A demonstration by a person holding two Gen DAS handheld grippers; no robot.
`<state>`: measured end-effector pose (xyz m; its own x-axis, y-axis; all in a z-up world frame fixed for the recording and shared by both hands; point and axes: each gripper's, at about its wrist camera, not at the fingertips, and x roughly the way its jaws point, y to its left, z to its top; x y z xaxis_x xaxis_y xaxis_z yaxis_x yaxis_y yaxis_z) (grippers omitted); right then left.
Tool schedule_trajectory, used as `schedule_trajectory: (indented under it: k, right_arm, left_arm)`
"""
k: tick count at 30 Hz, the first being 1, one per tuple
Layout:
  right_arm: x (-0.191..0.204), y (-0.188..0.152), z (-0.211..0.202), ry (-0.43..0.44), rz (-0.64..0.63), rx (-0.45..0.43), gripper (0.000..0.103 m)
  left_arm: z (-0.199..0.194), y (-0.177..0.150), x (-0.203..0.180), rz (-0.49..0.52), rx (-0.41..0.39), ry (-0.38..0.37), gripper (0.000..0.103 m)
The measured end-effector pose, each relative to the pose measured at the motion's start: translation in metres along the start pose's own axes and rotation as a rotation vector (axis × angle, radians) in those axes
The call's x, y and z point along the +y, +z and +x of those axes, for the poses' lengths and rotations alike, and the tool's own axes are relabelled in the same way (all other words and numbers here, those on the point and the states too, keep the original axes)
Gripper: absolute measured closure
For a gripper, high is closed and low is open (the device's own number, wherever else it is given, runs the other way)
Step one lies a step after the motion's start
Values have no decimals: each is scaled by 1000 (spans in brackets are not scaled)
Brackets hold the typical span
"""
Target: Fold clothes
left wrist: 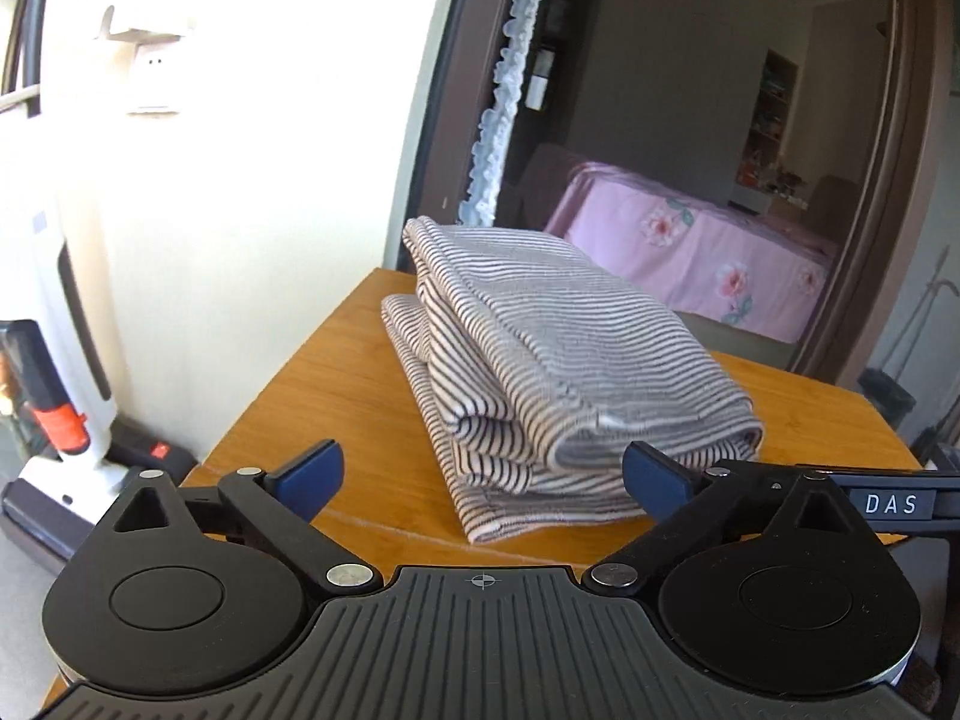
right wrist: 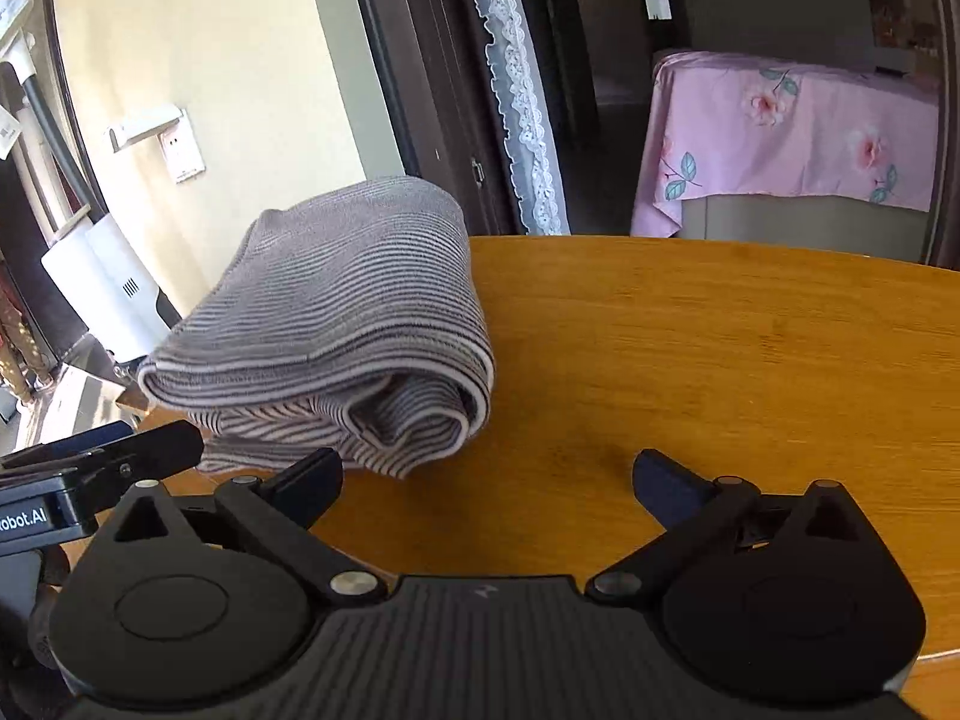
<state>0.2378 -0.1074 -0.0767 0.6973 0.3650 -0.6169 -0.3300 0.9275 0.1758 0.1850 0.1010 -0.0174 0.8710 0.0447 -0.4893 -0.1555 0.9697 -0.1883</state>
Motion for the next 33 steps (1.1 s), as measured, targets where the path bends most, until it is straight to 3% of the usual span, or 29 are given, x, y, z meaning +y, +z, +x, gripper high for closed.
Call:
schedule_trajectory:
  k: [3, 5, 7, 15, 18, 33]
  right_arm:
    - [-7, -14, -16, -68, -24, 22, 0]
    - [-11, -19, -20, -128, -59, 40, 0]
    - [-15, -22, -23, -175, -86, 51, 0]
    - [-14, -22, -16, -129, -160, 3, 0]
    - [-18, -19, -13, -91, -144, 13, 0]
    - [-14, -17, -10, -95, -146, 13, 0]
  left_arm:
    - [-14, -13, -18, 7, 31, 83, 0]
    - [-13, -23, -30, 12, 123, 170, 0]
    - [-12, -28, -45, 66, 160, 244, 0]
    - [-13, -36, -71, 7, 146, 346, 0]
    - [-10, -32, -74, 4, 145, 356, 0]
    - [-8, -31, -73, -2, 146, 351, 0]
